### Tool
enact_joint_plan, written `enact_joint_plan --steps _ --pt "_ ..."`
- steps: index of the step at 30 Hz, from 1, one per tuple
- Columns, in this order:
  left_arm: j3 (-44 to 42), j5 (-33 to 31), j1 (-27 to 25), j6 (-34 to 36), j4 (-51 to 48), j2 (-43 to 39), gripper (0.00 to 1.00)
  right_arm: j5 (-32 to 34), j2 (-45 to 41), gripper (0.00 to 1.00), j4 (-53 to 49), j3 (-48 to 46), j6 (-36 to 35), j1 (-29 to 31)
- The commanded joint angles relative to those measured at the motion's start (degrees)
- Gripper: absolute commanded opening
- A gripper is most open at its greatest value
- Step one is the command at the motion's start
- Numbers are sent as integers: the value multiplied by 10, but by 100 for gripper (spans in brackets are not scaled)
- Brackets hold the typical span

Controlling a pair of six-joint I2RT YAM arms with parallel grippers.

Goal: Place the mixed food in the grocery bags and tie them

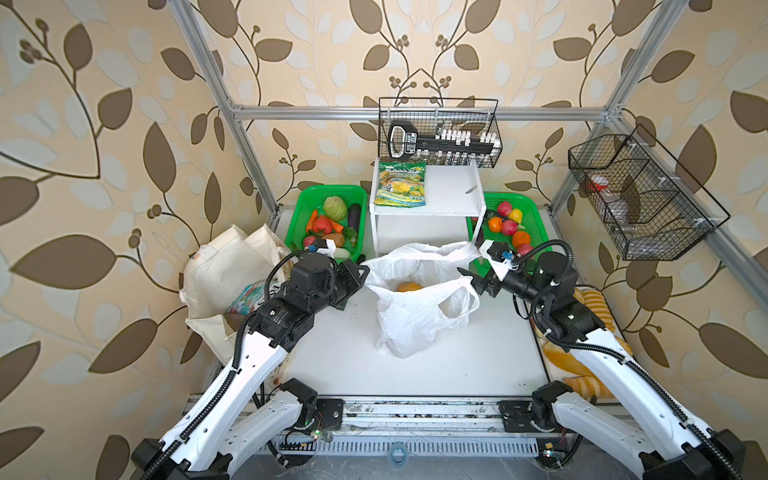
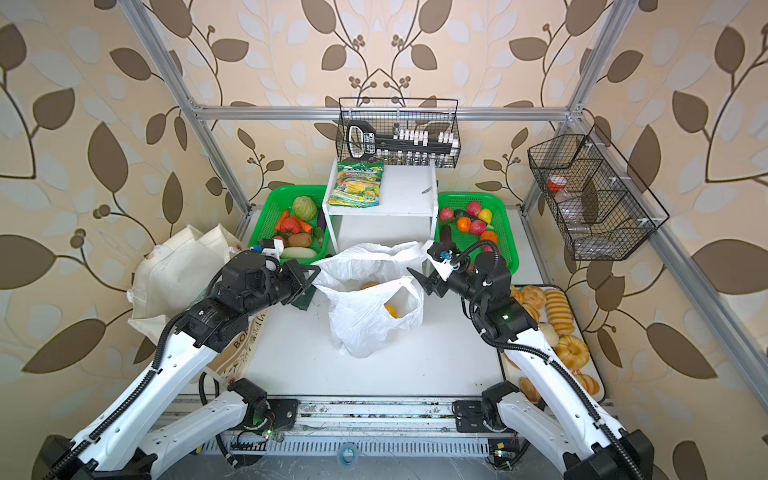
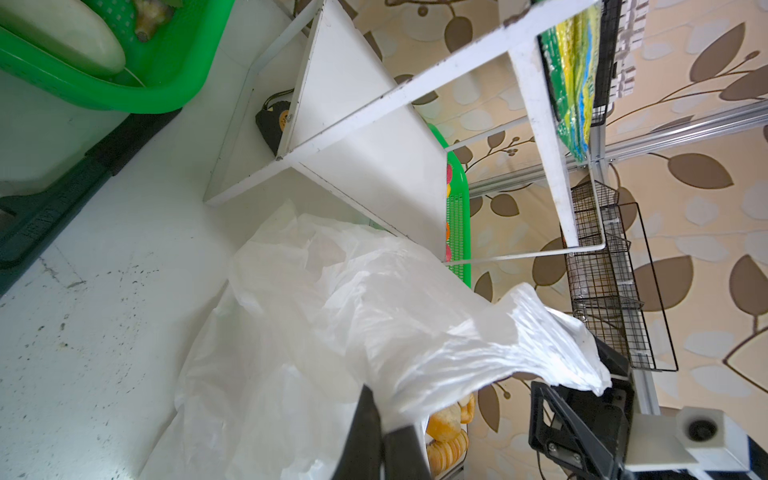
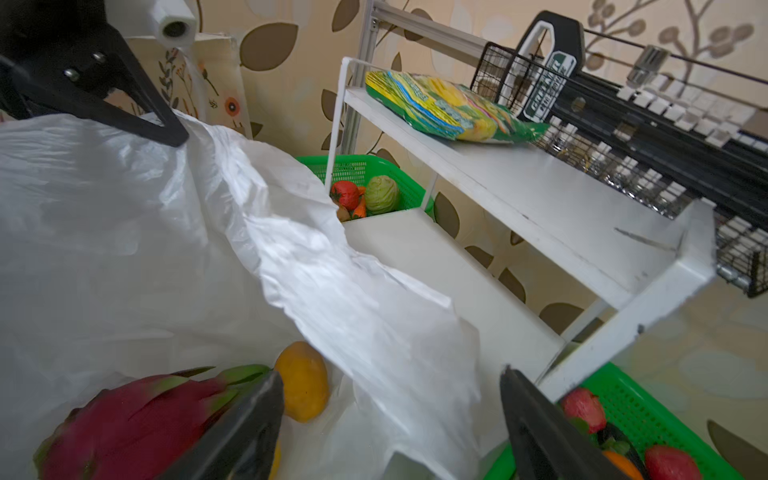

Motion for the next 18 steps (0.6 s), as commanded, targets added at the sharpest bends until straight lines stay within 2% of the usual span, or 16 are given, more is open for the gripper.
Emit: enact_joint_plan --steps 1,5,11,13,14,15,18 --pt "20 14 7 19 4 1 0 -41 24 80 7 29 -68 0" --pt "22 21 7 21 1 1 0 -37 38 73 8 37 -79 -4" --pt "22 19 7 22 -2 -5 0 -37 11 25 -30 34 -83 13" --pt "25 20 7 21 -2 -5 0 -32 -8 8 -38 30 -63 19" --pt "28 22 7 22 -1 -6 11 -33 -18 2 -41 30 -38 20" --pt "32 24 7 24 -1 -5 15 -33 -25 0 -47 33 -12 21" --pt "50 31 7 32 -4 -1 31 -4 -54 0 -61 46 93 34"
